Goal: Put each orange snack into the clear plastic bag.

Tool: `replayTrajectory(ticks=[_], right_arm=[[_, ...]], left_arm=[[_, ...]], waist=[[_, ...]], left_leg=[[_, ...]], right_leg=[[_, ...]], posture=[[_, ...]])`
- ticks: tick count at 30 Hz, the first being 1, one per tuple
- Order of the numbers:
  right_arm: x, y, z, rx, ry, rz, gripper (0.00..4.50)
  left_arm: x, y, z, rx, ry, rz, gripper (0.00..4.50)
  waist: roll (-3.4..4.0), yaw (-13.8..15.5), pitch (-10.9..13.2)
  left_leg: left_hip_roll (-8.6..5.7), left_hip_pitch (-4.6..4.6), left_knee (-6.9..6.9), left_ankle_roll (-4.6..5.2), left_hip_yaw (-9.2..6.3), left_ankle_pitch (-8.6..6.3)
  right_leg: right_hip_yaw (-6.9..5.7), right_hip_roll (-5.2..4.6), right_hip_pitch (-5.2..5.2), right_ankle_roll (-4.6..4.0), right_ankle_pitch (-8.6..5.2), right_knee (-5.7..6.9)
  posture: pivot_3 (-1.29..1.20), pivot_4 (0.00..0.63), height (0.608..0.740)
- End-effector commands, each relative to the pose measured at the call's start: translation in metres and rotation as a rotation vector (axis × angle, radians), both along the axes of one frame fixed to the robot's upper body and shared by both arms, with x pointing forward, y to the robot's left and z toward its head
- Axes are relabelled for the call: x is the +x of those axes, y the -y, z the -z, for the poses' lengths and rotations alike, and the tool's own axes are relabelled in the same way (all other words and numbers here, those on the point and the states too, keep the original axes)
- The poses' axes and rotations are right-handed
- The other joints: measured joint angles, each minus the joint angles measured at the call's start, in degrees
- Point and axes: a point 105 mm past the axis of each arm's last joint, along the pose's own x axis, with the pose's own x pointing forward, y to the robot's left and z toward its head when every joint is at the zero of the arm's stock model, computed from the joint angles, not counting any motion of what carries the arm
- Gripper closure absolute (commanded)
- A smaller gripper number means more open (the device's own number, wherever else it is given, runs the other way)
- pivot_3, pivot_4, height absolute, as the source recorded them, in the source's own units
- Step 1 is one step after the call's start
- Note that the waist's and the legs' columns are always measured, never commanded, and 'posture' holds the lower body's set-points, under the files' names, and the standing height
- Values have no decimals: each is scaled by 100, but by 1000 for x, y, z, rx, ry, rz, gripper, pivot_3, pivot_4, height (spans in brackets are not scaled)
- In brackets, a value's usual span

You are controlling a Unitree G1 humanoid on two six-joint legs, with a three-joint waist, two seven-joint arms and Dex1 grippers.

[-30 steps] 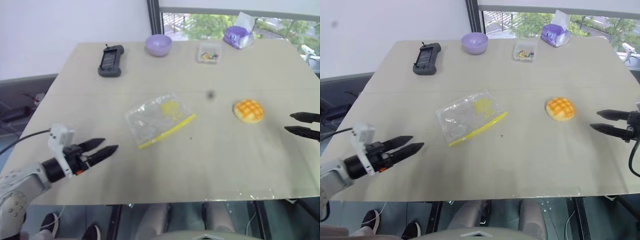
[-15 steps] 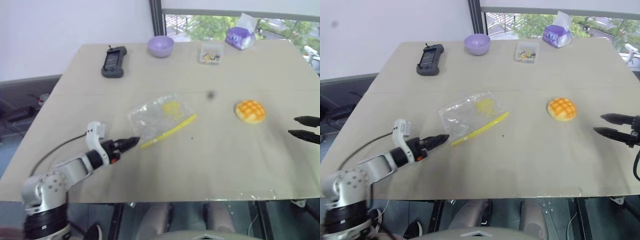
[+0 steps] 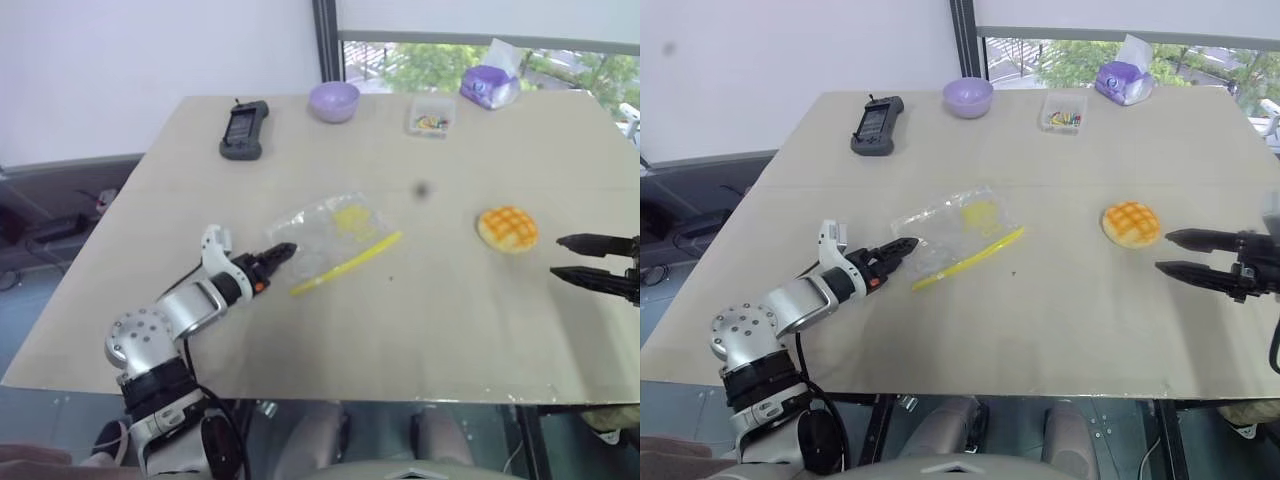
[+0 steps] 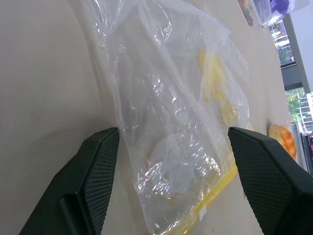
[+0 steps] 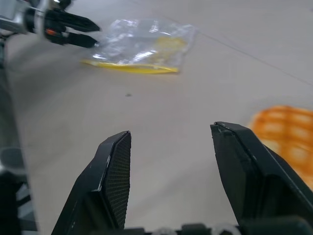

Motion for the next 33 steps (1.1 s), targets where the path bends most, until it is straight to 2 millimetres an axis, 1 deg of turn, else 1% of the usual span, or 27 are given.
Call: replayTrajectory(ticks=[1,6,9,11,15,16,21,23,26,28,31,33], right_arm=[[-8,-4,-16,-5,38,-33,1693],[-9,-5,-17,1,36,-39,1693],[-10,-6,-18,5,34,-44,1648],[-10,-6,-19,6,35,-44,1648],[-9,-5,-18,4,33,-40,1648],[-9,-5,-18,4,33,-40,1648],[-8,-7,-17,4,32,-41,1648],[-8,-7,-16,4,31,-41,1648],[-7,-9,-14,5,25,-45,1648],[-7,-10,-13,7,25,-47,1648],[-5,-16,-13,19,31,-57,1648],[-4,-22,-10,22,37,-64,1648]], left_arm=[[-14,7,36,-5,-181,37,742],[-12,10,34,-29,-184,44,742],[-12,13,33,-44,-182,45,1520],[-11,15,33,-53,-181,46,2511],[-8,21,29,-89,-171,49,4259],[-8,22,28,-90,-170,51,4389],[-5,30,18,-147,-134,69,4389],[-5,35,12,-173,-105,84,4389],[-3,42,-4,-233,-45,110,4389],[-2,49,-18,-280,10,141,4389],[-4,60,-42,-366,106,198,4389],[-8,67,-54,-395,145,236,4389]], waist=[[-2,-2,0],[-3,0,-2],[-3,-5,-1],[-7,0,1],[-21,33,10],[-25,37,12],[-25,60,12],[-26,72,13],[-33,125,17],[-42,143,23],[-96,119,56],[-128,106,74]], left_leg=[[-1,0,0,0,0,0],[-1,-1,0,0,-1,0],[-1,-2,0,-1,0,0],[0,-8,-1,-1,-1,0],[-4,-19,-1,-1,-11,0],[-4,-23,-1,-2,-12,0],[-5,-25,-3,-3,-13,1],[-7,-26,-3,-2,-12,0],[-7,-30,-3,-3,-13,1],[-8,-38,-2,-8,-20,4],[-5,-51,-1,-24,-28,13],[-3,-67,3,-26,-31,14]], right_leg=[[0,0,0,0,0,0],[-1,0,0,0,0,-1],[-1,-1,-1,0,0,-3],[-1,-1,-3,0,0,-8],[-11,-4,-6,0,0,-19],[-12,-5,-9,0,0,-19],[-13,-6,-10,0,0,-22],[-13,-8,-10,1,0,-23],[-14,-8,-12,1,0,-27],[-23,-9,-14,2,1,-29],[-32,-7,-22,1,1,-30],[-32,-7,-38,1,2,-30]], posture=[[0,150,740],[0,150,740],[0,150,740],[0,150,740],[0,150,740],[0,150,740],[0,150,740],[0,150,740],[0,150,740],[0,150,740],[0,150,740],[0,150,740]])
